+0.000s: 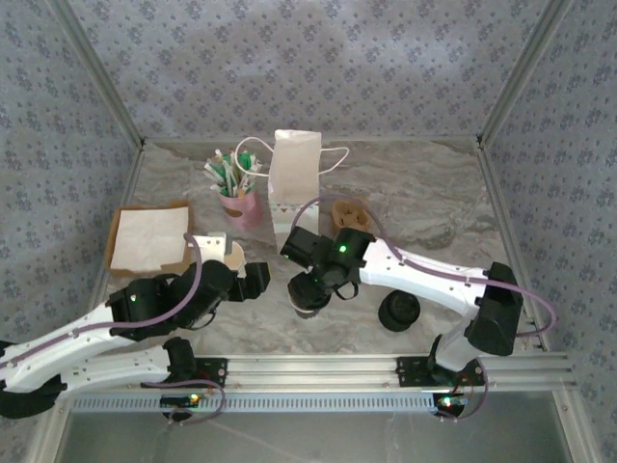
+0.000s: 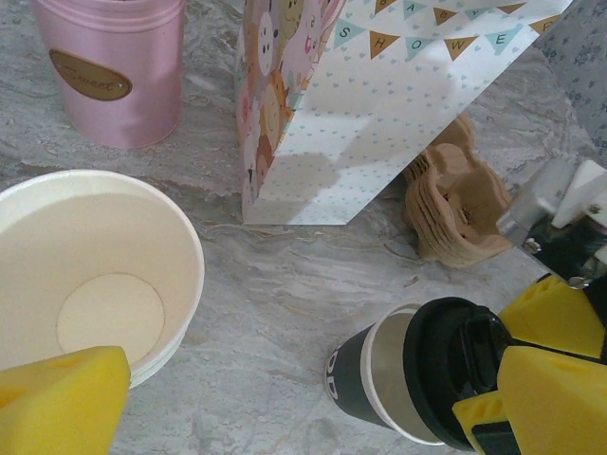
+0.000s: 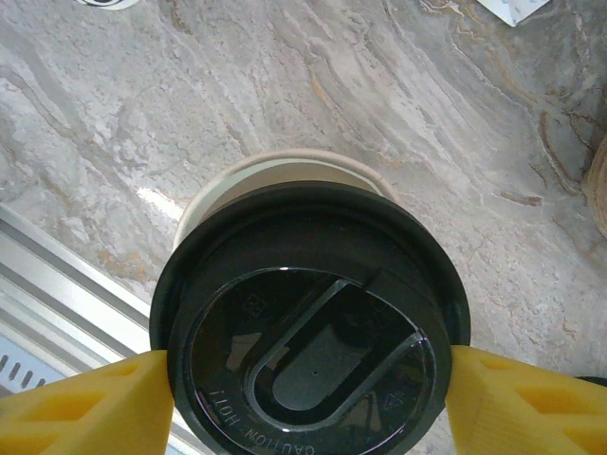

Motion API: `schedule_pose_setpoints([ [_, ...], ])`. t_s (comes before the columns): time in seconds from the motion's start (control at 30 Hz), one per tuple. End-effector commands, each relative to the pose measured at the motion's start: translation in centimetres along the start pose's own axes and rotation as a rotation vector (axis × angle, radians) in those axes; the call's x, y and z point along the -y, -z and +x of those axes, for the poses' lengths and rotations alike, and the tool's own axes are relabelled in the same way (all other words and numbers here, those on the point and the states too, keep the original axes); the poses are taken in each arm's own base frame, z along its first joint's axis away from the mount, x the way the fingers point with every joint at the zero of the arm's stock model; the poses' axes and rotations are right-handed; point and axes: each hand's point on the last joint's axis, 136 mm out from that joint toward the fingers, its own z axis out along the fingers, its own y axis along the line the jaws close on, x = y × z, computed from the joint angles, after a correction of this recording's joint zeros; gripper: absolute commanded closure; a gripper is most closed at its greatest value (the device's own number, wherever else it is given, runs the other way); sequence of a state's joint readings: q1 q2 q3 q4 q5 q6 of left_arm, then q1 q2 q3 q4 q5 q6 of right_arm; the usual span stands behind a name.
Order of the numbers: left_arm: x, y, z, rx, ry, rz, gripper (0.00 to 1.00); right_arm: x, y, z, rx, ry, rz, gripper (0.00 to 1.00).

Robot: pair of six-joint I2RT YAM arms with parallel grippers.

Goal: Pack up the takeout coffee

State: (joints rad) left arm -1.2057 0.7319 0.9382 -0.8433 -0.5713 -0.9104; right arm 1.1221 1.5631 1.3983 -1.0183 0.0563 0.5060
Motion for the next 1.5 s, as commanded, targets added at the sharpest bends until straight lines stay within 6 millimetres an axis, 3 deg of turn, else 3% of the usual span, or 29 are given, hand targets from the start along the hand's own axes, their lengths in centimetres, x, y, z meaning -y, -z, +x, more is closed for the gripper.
schedule_pose_setpoints([
  [0.0, -0.6, 0.2, -0.4, 0.026, 0.011, -0.02, 0.01, 0.1, 0.1, -0.2, -0.008, 0.03, 0.033, 0.27],
  [1.1, -0.9, -0.5, 0.2, 0.02, 0.024, -0.02, 0.01, -0.8, -2.6, 0.1, -0.092, 0.07, 0.061, 0.27],
  [1.47, -0.8, -0.5, 0.2, 0.02, 0.023, -0.018, 0.01, -0.6, -2.1, 0.6, -0.13, 0.075, 0.084, 0.27],
])
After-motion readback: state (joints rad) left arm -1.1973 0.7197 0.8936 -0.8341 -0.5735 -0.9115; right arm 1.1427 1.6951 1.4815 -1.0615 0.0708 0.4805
